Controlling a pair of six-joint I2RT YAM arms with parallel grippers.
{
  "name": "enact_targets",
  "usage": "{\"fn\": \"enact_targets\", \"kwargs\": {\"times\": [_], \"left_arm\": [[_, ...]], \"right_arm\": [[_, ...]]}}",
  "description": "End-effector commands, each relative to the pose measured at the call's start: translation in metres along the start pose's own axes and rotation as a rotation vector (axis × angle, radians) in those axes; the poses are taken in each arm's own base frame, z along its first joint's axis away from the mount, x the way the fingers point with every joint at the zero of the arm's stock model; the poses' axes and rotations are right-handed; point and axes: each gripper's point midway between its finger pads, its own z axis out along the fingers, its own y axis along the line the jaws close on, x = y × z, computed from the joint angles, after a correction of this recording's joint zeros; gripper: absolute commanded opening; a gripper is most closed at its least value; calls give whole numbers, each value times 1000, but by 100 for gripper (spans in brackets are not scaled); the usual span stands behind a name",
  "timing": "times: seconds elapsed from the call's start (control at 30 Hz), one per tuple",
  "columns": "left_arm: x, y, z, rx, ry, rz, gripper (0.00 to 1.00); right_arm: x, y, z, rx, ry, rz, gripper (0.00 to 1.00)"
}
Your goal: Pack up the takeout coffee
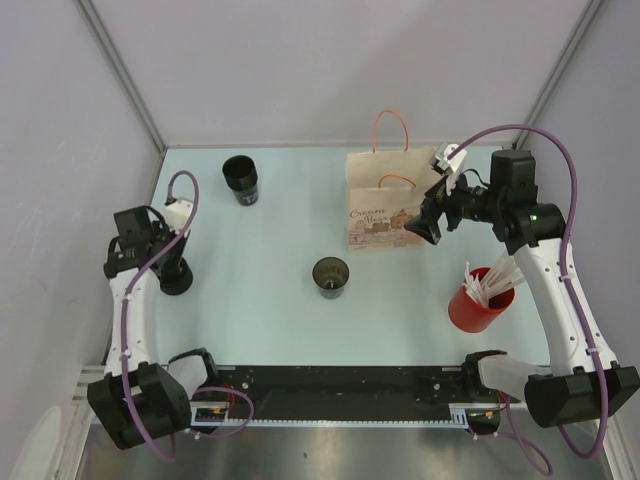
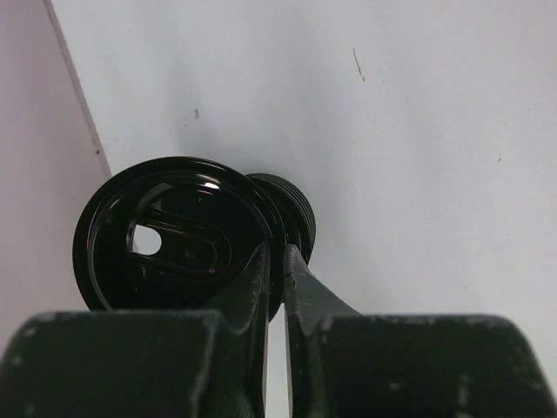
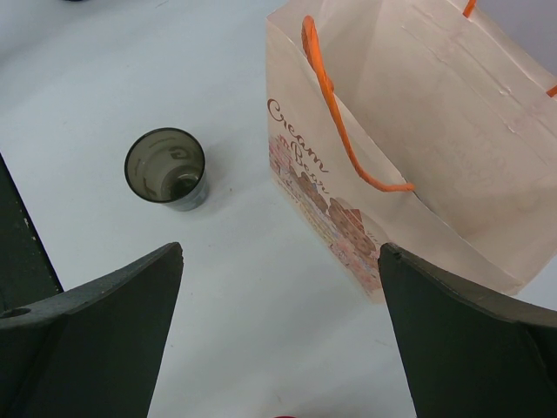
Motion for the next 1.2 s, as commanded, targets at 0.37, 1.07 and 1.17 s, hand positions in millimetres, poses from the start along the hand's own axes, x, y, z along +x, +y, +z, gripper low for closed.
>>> {"fn": "enact_targets", "kwargs": {"times": [0.37, 1.07, 1.17], "left_arm": [[-99, -63, -90, 395, -351, 77, 8], [-133, -221, -166, 1191, -366, 368, 9], [-127, -233, -170, 1294, -312, 351, 9]], "right_arm": [[-30, 30, -7, -93, -111, -52, 100], [-69, 154, 59, -346, -54, -563, 100], [-76, 159, 65, -350, -45, -606, 100]]}}
